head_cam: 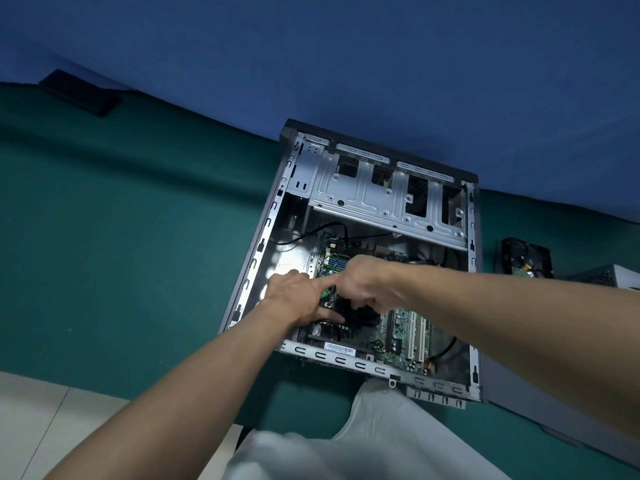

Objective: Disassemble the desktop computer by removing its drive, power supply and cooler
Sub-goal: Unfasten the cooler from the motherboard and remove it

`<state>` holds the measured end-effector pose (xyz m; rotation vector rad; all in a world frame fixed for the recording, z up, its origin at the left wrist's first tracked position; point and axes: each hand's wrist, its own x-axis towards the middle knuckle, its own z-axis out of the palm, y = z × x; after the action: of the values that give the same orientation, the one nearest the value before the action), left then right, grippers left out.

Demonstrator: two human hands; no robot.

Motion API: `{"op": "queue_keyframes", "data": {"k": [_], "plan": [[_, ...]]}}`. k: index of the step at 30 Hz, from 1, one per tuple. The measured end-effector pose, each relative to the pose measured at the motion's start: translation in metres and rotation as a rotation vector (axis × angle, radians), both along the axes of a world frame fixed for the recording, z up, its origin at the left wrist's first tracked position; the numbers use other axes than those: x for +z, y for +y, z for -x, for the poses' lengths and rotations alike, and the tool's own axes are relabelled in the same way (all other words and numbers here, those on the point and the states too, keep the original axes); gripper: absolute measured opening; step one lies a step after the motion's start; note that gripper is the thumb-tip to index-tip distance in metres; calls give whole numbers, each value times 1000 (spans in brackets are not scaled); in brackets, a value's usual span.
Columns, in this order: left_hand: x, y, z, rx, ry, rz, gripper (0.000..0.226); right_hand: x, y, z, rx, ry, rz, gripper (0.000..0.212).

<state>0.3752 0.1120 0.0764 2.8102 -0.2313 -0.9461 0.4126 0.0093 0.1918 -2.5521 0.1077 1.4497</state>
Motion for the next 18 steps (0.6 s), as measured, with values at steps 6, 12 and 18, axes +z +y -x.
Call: {"op": "queue_keyframes", "data": {"k": [6,12,18], "plan": [[-2,2,1,47,-55,-6,40,9,-5,16,1457,-542,126,28],[1,-1,0,101,-50,-10,47,5,12,15,624,-352,-97,22],[7,-1,1,6,-5,-22,84,7,11,-2,-218,40,-5,21]]}}
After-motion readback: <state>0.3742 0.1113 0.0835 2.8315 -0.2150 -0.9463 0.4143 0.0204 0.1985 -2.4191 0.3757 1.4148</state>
